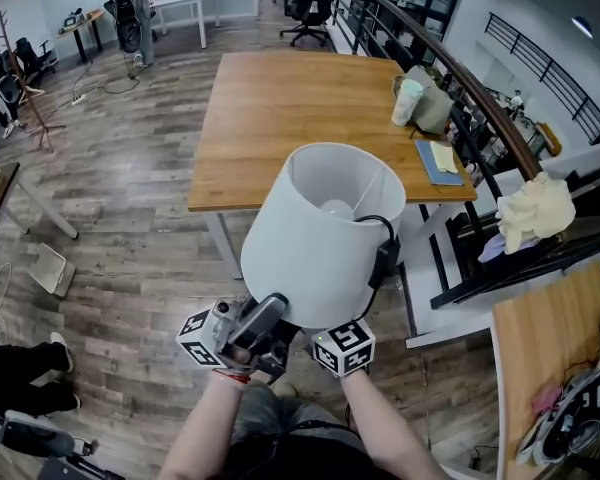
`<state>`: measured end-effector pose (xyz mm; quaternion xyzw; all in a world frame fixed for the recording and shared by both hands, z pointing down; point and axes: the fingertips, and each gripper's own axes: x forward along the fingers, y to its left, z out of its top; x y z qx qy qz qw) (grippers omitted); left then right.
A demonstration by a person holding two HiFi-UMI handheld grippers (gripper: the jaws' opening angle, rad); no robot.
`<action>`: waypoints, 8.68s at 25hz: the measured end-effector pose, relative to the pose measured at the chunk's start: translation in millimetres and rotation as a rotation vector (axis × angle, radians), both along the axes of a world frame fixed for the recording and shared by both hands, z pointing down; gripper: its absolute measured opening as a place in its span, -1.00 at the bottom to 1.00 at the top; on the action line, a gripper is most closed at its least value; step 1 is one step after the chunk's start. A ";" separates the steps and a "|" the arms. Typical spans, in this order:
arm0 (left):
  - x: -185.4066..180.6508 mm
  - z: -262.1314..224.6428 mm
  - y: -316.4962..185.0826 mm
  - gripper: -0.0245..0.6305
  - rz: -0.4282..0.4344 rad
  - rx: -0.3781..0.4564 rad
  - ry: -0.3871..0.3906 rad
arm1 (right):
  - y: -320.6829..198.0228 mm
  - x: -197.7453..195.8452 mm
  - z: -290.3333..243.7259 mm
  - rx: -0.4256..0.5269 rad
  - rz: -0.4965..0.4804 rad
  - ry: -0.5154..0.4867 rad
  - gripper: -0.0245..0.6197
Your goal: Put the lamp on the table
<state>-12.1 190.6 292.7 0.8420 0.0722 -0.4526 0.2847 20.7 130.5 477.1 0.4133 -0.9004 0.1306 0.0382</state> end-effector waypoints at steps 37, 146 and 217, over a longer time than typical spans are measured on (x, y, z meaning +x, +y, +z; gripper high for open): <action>24.0 16.5 -351.1 -0.92 0.178 -0.037 0.004 | -345.4 25.4 21.3 -0.060 0.120 0.027 -0.32; 23.2 78.4 -490.2 -0.72 -0.155 -0.141 -0.031 | -458.1 61.3 43.3 -0.060 0.290 0.132 -0.50; 9.4 154.4 -435.5 -0.94 -0.648 -0.059 -1.012 | -352.3 49.0 -31.3 0.150 0.336 0.061 -0.90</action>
